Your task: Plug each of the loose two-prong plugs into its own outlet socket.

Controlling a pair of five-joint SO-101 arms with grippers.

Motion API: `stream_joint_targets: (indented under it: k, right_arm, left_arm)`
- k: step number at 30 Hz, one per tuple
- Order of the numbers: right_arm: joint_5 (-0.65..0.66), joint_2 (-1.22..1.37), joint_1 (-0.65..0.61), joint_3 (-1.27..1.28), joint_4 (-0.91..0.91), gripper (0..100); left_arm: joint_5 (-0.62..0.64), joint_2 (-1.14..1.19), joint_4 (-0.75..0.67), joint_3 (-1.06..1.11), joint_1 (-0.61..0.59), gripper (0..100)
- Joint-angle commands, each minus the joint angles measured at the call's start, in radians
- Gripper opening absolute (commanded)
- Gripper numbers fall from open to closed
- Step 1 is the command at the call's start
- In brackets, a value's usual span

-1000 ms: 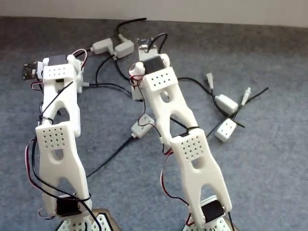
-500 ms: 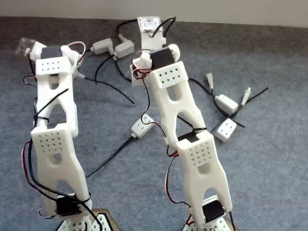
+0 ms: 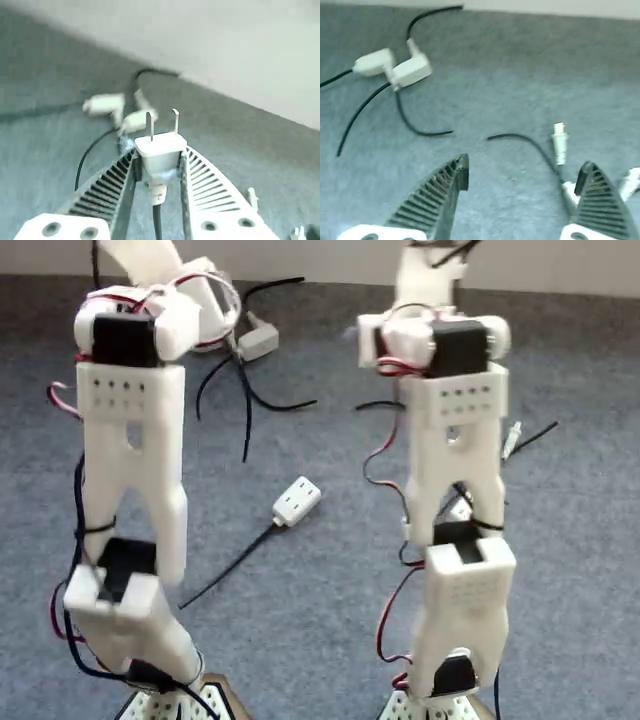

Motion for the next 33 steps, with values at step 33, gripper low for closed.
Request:
stream_joint_targets:
  k: [33]
  right_arm:
    - [0.172, -0.891, 0.337, -0.004, 0.039, 33.6]
  left_arm:
    - [-0.517, -0.691, 0.322, 0.018, 0.739, 1]
